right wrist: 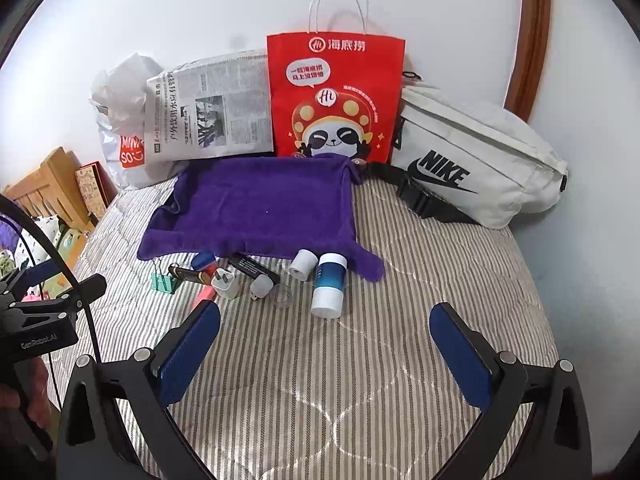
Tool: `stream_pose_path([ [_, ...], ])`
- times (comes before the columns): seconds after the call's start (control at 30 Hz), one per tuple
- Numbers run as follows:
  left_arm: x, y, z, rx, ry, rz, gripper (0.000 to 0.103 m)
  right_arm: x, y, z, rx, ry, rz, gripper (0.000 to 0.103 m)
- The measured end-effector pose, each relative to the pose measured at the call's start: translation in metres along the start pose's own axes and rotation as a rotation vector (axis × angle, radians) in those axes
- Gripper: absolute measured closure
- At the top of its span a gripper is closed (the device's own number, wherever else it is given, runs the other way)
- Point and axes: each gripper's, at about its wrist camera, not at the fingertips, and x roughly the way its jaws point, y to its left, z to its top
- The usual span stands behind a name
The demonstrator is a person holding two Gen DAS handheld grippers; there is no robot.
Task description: Organize rigid objects
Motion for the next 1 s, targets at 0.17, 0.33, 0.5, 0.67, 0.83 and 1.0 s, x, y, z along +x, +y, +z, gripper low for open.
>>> stream_pose_path([
  [0.17,0.03,0.005,-0.004,0.004,0.038,-0.007,0.0,0.016,-0.006,-0.002,0.006,0.023,-0.001,0.0],
  [0.33,0.066,0.006,-0.011,0.02,0.085,0.0,0.001,0.032,-0.011,-0.005,0.01,0.048,-0.005,0.0],
  [0.5,0.104,0.012,-0.018,0.005,0.105,-0.03,0.003,0.049,-0.014,-0.009,0.004,0.079,-0.012,0.0],
  [0.67,0.136,0.02,-0.02,-0.009,0.115,-0.034,0.008,0.065,-0.014,-0.015,-0.015,0.123,-0.035,0.0],
  [0.83,0.15,0.027,-0.022,-0.029,0.113,-0.046,0.02,0.078,-0.017,-0.023,-0.019,0.16,-0.049,0.0],
  [1.0,0.153,0.022,-0.023,0.005,0.085,-0.041,0.031,0.091,-0.016,-0.026,-0.033,0.177,-0.066,0.0],
])
